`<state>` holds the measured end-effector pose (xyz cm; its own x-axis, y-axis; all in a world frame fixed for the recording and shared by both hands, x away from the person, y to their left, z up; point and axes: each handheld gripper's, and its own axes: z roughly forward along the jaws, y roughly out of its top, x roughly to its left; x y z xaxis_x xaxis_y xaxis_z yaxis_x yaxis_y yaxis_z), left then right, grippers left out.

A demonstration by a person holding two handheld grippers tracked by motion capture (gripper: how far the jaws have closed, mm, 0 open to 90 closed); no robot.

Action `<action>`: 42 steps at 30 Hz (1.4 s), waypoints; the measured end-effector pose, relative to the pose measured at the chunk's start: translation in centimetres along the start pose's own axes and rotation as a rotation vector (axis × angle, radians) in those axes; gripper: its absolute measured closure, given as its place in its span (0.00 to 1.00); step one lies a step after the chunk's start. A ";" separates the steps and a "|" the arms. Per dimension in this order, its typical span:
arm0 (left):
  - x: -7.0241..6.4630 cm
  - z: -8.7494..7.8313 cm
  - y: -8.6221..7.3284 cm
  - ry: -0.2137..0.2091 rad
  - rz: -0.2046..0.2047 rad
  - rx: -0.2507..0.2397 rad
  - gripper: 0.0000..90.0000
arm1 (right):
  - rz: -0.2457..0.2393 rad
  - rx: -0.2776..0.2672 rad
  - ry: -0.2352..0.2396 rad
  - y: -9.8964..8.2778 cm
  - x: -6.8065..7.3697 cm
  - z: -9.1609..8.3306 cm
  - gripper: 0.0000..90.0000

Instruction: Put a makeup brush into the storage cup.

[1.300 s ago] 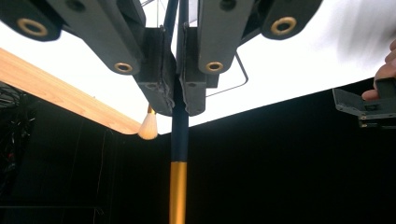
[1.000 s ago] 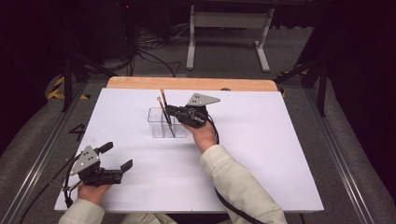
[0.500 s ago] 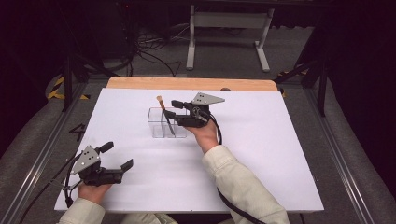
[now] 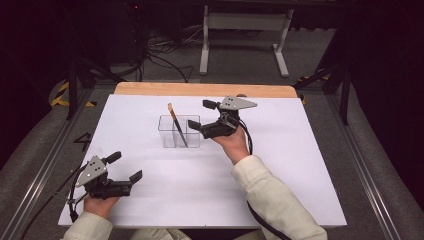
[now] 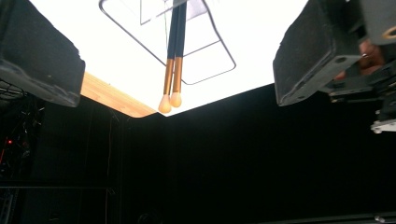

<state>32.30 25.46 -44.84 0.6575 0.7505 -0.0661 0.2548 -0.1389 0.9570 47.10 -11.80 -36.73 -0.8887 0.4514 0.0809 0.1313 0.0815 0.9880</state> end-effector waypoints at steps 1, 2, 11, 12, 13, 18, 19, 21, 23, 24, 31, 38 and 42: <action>0.0 0.0 0.0 0.000 0.002 0.001 0.00 | -0.004 0.005 0.003 0.1 0.1 -0.4 0.01; -0.1 0.0 0.0 -0.001 0.003 0.002 0.00 | -0.012 0.011 0.003 0.3 0.2 -0.8 0.01; 0.0 -0.2 0.1 0.000 -0.002 -0.002 0.00 | -0.019 0.019 -0.040 1.2 0.1 -5.5 0.00; 0.0 -0.2 0.1 -0.001 -0.002 -0.002 0.00 | -0.020 0.022 -0.047 1.2 0.1 -6.0 0.00; 0.0 -0.2 0.1 0.000 -0.003 -0.005 0.00 | -0.020 0.027 -0.054 1.3 0.0 -6.6 0.00; 0.0 0.0 0.2 -0.003 -0.004 -0.008 0.00 | -0.041 0.042 -0.102 1.8 -0.3 -9.9 0.00; -0.1 0.0 0.3 -0.004 -0.004 -0.009 0.00 | -0.045 0.043 -0.110 1.9 -0.3 -10.4 0.00; -0.1 0.0 0.3 -0.006 -0.004 -0.009 0.00 | -0.050 0.045 -0.118 2.0 -0.3 -10.9 0.00; 0.0 0.0 0.3 -0.006 -0.007 -0.014 0.00 | -0.055 0.048 -0.133 2.1 -0.3 -12.2 0.00; 0.0 0.0 0.3 -0.010 -0.007 -0.011 0.00 | -0.057 0.050 -0.145 2.0 -0.3 -13.0 0.00; 0.2 -0.2 0.4 -0.012 -0.031 -0.026 0.00 | -0.060 0.063 -0.182 1.5 -0.2 -15.7 0.00; 0.2 -0.3 0.5 -0.008 -0.031 -0.033 0.00 | -0.018 0.022 -0.228 -0.5 -0.2 -19.8 0.00; 0.2 -0.3 0.6 -0.008 -0.029 -0.032 0.00 | -0.011 0.016 -0.265 -2.5 -0.1 -21.6 0.00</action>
<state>32.35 25.72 -44.21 0.6563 0.7484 -0.0958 0.2505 -0.0964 0.9633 37.40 -31.21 -36.35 -0.7443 0.6671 0.0313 0.1314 0.1004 0.9862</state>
